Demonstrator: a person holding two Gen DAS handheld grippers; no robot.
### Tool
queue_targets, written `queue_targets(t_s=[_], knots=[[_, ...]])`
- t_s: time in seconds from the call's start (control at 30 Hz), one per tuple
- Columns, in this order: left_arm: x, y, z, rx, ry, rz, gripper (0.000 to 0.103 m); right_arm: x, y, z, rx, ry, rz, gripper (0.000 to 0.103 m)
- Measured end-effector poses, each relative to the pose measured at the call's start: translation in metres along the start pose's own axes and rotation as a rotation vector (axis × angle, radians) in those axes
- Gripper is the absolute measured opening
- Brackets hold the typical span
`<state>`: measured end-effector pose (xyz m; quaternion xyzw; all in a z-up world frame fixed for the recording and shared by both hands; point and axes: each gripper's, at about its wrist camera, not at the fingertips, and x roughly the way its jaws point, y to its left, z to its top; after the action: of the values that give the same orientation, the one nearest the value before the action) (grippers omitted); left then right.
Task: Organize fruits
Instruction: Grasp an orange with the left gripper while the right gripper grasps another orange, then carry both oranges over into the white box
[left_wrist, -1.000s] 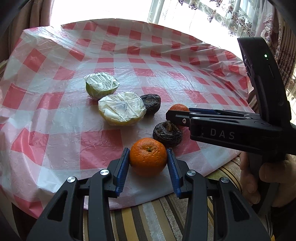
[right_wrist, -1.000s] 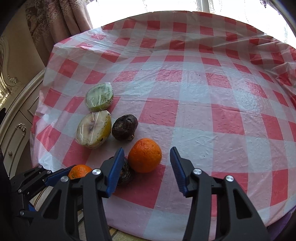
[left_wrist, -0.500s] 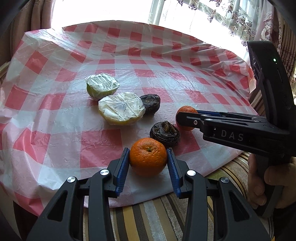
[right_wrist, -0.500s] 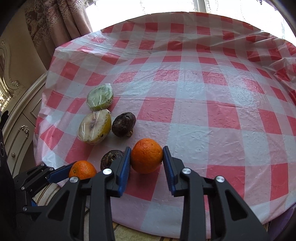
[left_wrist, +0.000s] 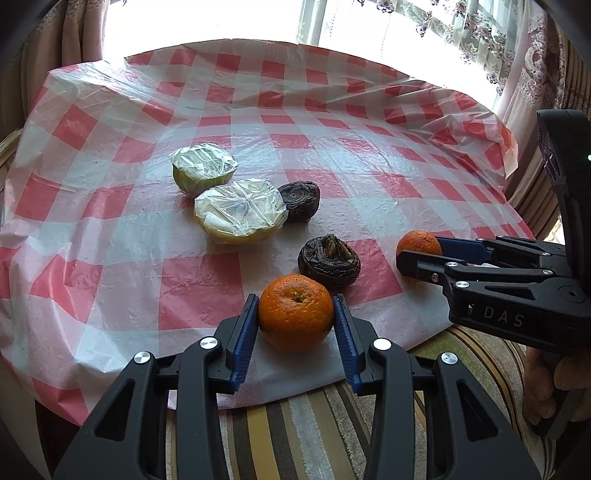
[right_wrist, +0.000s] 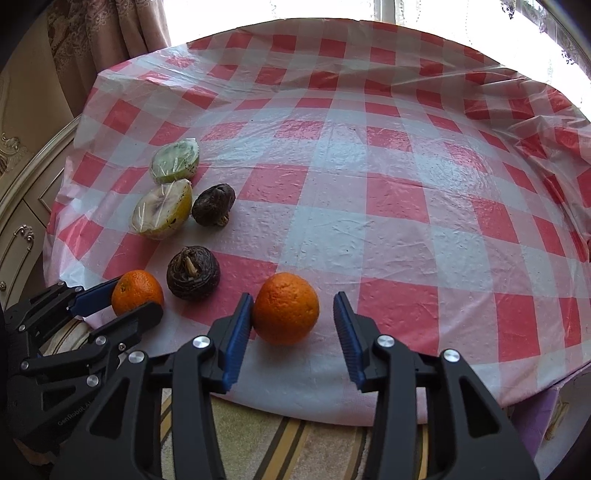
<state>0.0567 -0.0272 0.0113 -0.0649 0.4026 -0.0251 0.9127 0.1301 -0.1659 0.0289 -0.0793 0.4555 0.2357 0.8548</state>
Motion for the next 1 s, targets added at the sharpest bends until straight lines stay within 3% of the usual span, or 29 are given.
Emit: queue_targets(t_s=[0.17,0.23,0.6,1.0], knots=[[0.001,-0.001,0.0,0.008,0.001,0.008,0.039,0.007,-0.002,-0.001,0.001,0.024,0.001,0.045],[0.001,-0.001,0.0,0.006,0.001,0.005,0.039,0.006,-0.005,0.0,0.02,0.014,0.013,0.037],[-0.003,-0.004,0.003,0.023,-0.01,0.03,0.038,-0.005,-0.009,-0.003,0.029,-0.02,0.005,0.036],[-0.023,-0.038,0.016,0.131,-0.064,0.052,0.038,-0.043,-0.05,-0.027,0.104,-0.07,-0.017,0.035]])
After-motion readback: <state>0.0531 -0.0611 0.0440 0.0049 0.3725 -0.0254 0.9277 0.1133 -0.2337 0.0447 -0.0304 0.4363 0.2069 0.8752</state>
